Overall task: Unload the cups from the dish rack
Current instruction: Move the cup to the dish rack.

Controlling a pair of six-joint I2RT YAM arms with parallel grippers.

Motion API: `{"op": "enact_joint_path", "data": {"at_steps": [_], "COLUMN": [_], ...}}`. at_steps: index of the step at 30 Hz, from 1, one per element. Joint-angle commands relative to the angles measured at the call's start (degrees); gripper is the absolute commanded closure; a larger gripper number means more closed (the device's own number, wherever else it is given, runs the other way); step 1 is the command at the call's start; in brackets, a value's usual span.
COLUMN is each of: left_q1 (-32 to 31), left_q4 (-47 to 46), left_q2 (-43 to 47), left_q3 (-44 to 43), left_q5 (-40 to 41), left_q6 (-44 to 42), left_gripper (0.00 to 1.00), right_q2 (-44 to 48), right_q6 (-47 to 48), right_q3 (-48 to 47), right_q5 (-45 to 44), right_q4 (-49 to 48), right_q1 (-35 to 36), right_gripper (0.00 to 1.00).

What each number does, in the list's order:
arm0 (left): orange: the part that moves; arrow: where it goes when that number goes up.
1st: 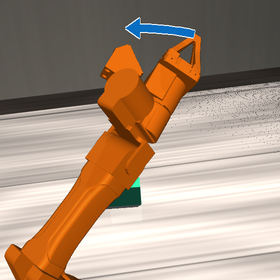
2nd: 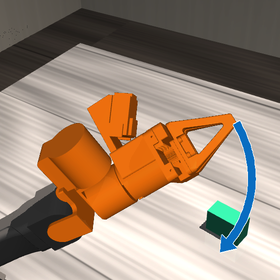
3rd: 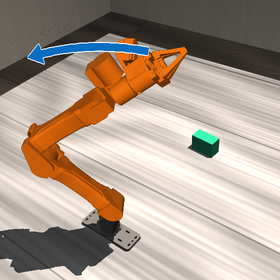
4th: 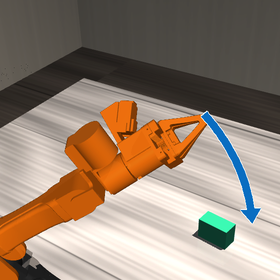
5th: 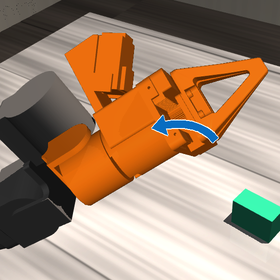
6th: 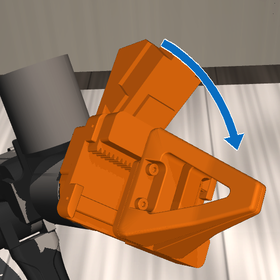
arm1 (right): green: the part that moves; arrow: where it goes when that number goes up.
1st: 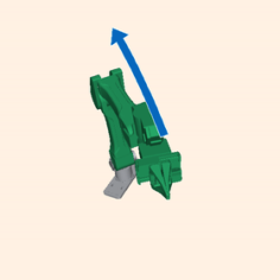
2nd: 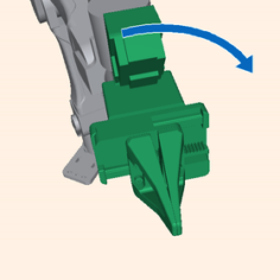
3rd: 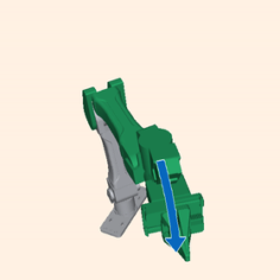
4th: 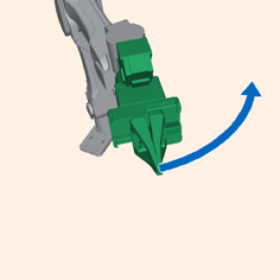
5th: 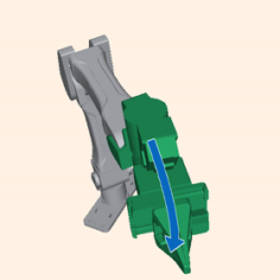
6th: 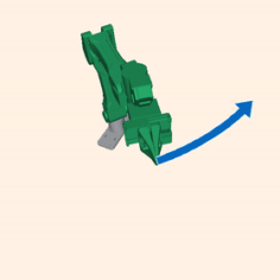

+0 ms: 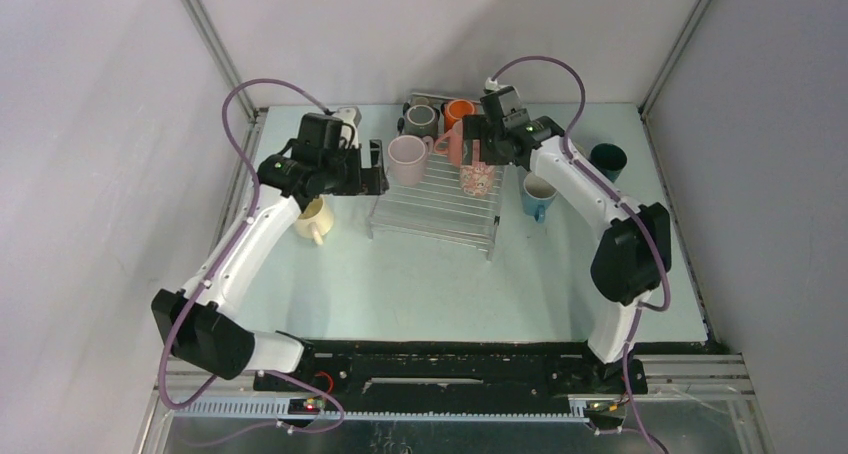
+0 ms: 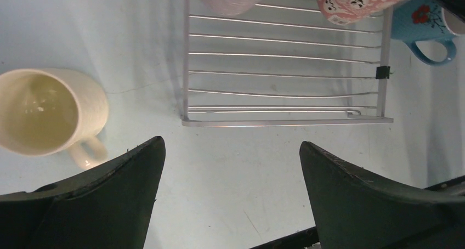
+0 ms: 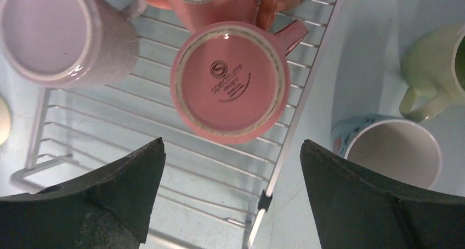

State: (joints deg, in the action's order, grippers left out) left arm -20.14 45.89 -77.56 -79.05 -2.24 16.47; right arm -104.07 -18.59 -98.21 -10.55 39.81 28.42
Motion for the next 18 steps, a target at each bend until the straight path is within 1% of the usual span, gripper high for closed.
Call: {"op": "enact_joint_path", "data": {"at_steps": [1,5,9,12,18], "left_q1": [-2.6,-4.7,-5.9,-6.8,-8.2], "left_q4": [-3.8,-4.4,-5.2,-5.5,-5.5], "left_q2": [2.1,1.7,1.0,0.5,-0.2], "left_q3": [0.7,1.1,1.4,1.2,0.7], "left_q5": [-2.2,-2.3,-2.3,-2.3,-1.7], "left_q6": [0.7,1.0,1.4,1.8,1.8], "left_gripper": [0.00,0.00,0.00,0.00,0.00], "right_q2": [-2.3,-3.3,-6.1,-8.0,-10.3], "right_q6": [4.1,4.7,6.9,8.1,5.5], "right_q3": [-4.0,-5.9,-10.8,-12.8,-17.7], "right_q5": [-1.3,2.0,3.3,4.5,7.1], "right_q4": [-0.5,-1.6,0.3,1.4,3.5], "right_q1": [-1.5,-3.3,-3.9,-4.5,-7.7], "right_gripper": [0.00,0.00,0.00,0.00,0.00]}}
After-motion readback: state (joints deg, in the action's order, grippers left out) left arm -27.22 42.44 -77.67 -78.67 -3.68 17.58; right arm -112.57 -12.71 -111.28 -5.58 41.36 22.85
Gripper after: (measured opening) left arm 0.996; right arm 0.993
